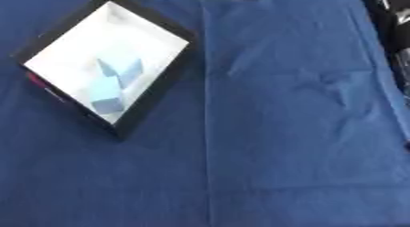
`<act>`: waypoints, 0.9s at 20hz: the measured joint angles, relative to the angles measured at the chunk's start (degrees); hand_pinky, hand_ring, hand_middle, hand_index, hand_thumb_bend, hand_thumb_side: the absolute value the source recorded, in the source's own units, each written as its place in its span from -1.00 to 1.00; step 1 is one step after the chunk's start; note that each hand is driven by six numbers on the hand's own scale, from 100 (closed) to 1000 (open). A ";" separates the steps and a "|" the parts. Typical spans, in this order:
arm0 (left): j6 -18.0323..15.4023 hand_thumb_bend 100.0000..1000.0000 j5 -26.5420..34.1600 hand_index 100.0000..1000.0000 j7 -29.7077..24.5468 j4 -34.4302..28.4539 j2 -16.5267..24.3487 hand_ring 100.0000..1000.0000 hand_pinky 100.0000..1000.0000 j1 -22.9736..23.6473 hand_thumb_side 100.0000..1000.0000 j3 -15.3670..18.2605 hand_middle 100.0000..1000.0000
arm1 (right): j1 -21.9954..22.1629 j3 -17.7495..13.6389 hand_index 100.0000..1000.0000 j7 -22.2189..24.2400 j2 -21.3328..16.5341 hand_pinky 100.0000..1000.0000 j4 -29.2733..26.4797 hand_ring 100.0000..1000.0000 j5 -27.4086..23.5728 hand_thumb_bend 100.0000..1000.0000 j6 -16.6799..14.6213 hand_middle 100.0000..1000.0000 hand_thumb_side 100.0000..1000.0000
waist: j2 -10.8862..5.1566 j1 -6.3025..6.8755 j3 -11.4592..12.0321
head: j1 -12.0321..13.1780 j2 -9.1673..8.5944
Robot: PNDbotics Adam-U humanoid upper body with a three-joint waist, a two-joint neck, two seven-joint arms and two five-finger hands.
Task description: Pick up objects on the table and place them in the box.
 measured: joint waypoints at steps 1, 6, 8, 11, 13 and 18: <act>0.03 -1.00 0.07 0.24 0.01 0.00 0.00 1.00 0.24 0.00 0.12 0.00 0.79 | -0.43 -0.15 0.05 0.32 1.21 0.52 -0.23 0.24 -0.24 -1.00 0.32 -0.20 -1.00 | 0.00 0.00 0.16 | -0.14 0.00; 0.54 -1.00 0.12 0.24 0.01 0.00 -0.04 1.00 0.24 -0.07 0.12 0.00 0.79 | -2.14 -0.40 0.05 2.11 6.74 0.46 -2.26 0.23 -2.15 -0.88 2.13 -0.20 -1.00 | 0.00 0.00 0.80 | -0.88 -0.06; 0.74 -1.00 0.13 0.24 -0.03 -0.03 -0.06 1.00 0.24 -0.35 0.12 0.00 0.79 | -2.33 -0.31 0.05 2.41 8.39 0.48 -3.29 0.23 -2.37 -0.93 2.25 -0.20 -1.00 | 0.00 0.00 1.16 | -1.24 -0.30; 1.00 -1.00 0.14 0.24 -0.14 -0.04 -0.29 1.00 0.23 -0.80 0.12 -0.02 0.80 | -2.45 -0.30 0.04 2.69 10.83 0.49 -3.94 0.23 -2.03 -0.97 2.20 -0.20 -1.00 | 0.00 0.00 1.97 | -1.95 -0.77; 1.23 -1.00 0.19 0.24 -0.27 -0.05 -0.65 1.00 0.23 -1.24 0.12 -0.04 0.80 | -2.45 -0.32 0.04 2.71 12.61 0.50 -4.22 0.23 -1.22 -1.00 2.22 -0.20 -1.00 | 0.02 0.00 2.85 | -2.73 -1.03; 2.00 -1.00 0.58 0.24 -0.91 -0.10 -1.51 1.00 0.23 -2.69 0.13 -0.64 0.80 | -1.71 -0.33 0.05 2.90 16.48 0.53 -4.40 0.24 2.05 -1.00 2.29 -0.20 -1.00 | 0.06 0.00 5.31 | -4.83 -0.95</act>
